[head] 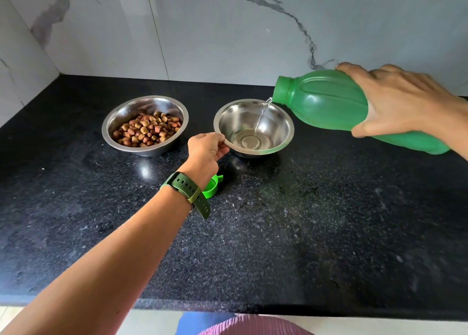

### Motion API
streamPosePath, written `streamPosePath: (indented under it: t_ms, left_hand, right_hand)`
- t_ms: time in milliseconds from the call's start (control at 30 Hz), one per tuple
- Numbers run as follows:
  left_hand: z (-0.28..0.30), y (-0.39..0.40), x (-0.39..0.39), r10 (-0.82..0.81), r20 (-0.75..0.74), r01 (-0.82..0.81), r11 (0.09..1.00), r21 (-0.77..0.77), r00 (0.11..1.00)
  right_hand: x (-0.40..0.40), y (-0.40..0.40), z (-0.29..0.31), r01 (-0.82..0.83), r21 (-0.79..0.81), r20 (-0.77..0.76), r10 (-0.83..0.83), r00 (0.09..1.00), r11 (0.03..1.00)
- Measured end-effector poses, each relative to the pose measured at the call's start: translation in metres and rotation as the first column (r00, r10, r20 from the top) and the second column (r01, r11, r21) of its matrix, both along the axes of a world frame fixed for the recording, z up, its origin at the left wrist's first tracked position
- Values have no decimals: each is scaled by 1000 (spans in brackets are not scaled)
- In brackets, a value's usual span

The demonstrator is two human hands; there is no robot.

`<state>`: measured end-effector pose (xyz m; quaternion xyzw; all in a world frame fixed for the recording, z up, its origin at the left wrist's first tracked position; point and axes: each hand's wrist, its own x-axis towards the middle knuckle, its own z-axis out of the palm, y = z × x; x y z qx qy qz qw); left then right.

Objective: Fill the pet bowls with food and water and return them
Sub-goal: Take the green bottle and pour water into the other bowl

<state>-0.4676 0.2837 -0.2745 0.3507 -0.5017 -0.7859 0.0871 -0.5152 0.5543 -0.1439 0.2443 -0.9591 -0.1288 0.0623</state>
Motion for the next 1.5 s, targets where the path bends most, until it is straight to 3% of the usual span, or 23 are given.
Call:
streamPosePath:
  t_ms: [1500]
  left_hand:
    - [4,3,-1,7,13,-7,1000,-29,1000]
  right_hand:
    - [1,-2,17,-23,31,-74,25,997,999]
